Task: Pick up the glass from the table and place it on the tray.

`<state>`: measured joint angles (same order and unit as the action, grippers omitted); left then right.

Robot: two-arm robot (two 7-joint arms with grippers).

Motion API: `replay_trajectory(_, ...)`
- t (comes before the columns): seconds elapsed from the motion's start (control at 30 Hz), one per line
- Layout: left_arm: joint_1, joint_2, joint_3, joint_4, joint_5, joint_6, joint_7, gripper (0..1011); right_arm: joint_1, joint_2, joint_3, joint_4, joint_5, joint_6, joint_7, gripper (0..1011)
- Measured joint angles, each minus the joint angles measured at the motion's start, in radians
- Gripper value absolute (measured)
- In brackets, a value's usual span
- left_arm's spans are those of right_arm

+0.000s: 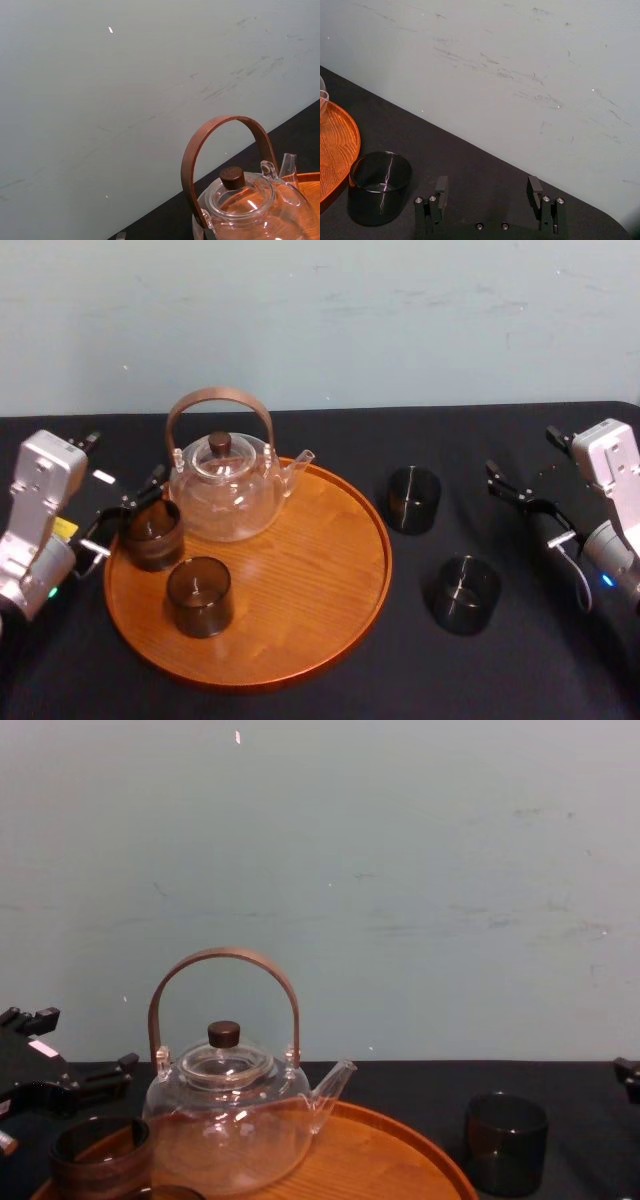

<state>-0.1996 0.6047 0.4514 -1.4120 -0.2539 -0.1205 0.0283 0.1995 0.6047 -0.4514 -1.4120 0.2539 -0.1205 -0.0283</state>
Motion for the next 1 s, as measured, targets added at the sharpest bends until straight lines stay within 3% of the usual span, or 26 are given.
replay_trajectory(0.7, 0.0, 0.0, 0.0, 0.0, 0.0, 0.0, 0.0, 1001, 0.0, 0.0, 0.0, 0.0, 0.0, 0.0, 0.0, 1002)
replay_trajectory(1.0, 0.0, 0.0, 0.0, 0.0, 0.0, 0.0, 0.0, 1002, -0.026, 0.006, 0.042, -0.04, 0.045, 0.022, 0.066, 1002)
